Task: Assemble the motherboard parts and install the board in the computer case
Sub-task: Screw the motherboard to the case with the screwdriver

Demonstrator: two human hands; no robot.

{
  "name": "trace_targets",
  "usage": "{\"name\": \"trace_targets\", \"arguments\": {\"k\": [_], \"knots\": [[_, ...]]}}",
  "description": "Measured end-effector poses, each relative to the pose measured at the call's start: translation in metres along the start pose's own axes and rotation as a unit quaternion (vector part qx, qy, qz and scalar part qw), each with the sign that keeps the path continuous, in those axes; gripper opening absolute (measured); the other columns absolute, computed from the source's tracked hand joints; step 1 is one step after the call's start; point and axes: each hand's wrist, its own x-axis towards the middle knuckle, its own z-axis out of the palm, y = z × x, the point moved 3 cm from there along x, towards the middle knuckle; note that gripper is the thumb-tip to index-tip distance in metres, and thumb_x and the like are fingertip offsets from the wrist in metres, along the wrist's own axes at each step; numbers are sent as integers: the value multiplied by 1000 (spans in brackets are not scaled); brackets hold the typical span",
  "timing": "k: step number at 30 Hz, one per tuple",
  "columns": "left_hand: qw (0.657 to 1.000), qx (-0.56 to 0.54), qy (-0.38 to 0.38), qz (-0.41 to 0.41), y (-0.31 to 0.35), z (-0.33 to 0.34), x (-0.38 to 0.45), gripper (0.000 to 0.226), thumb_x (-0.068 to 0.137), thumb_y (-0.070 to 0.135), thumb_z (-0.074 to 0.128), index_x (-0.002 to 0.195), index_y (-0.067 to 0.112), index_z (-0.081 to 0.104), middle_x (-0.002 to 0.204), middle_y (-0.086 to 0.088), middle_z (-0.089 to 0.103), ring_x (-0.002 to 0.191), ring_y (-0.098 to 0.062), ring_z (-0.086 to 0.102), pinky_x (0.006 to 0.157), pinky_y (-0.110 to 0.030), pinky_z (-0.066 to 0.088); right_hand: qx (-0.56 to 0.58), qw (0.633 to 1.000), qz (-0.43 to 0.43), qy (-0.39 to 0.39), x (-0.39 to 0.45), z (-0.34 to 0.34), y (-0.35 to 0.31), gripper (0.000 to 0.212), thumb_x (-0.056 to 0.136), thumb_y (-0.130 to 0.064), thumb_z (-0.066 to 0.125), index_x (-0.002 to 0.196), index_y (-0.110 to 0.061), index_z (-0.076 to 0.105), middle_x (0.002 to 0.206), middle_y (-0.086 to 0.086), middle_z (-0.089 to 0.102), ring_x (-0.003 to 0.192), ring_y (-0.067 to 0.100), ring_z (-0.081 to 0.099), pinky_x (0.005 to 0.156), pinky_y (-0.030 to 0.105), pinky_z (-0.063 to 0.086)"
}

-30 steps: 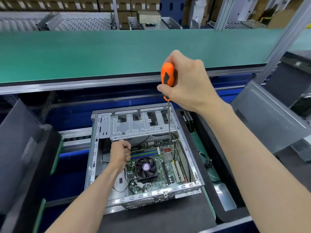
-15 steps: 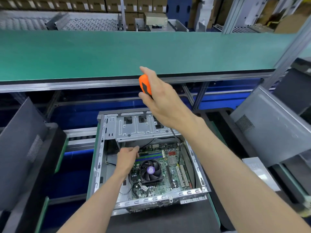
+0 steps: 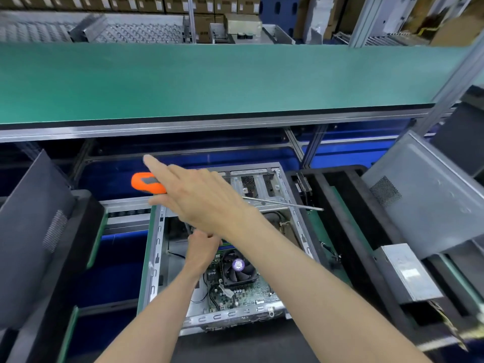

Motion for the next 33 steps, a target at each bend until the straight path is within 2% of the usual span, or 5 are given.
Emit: {"name": "trace_targets", "arguments": {"k": [7, 17, 20, 27, 33], "knots": [[995, -64, 51, -48, 3, -8, 5, 30, 86, 25, 52, 56, 24, 58, 49, 9, 56, 48, -9, 49, 51, -23, 42, -36, 982, 131, -134, -64, 47, 59, 20, 101, -27, 46, 115, -15, 40, 100, 8, 65, 82, 35, 65, 59, 37, 38], [970, 243, -20, -1, -4, 8, 13, 10, 89, 29, 63, 81, 24, 65, 81, 1, 70, 76, -17, 65, 69, -30, 50, -144, 924, 221, -276, -157, 83, 105, 14, 78, -25, 54, 91, -19, 50, 65, -4, 54, 58, 26, 50, 52, 28, 27], [957, 290, 2, -21, 0, 6, 22, 34, 92, 42, 62, 71, 17, 51, 78, -5, 60, 74, -27, 59, 65, -34, 48, -133, 930, 184, -288, -163, 96, 88, 16, 80, -24, 52, 94, -17, 54, 67, -3, 54, 57, 23, 48, 53, 28, 28], [939, 339, -34, -55, -9, 10, 38, 43, 96, 47, 53, 70, 13, 56, 89, -13, 65, 78, -30, 55, 72, -33, 48, -108, 952, 118, -262, -169, 103, 60, 80, 78, -36, 45, 152, -10, 31, 66, 3, 55, 52, 21, 41, 49, 28, 14], [901, 422, -82, -65, -7, 15, 56, 43, 96, 49, 46, 124, 23, 65, 139, -8, 54, 127, -29, 48, 95, -35, 44, -75, 927, 141, -339, -172, 112, 52, 102, 78, -39, 60, 158, -7, 6, 60, 0, 37, 48, 19, 29, 49, 31, 14]]}}
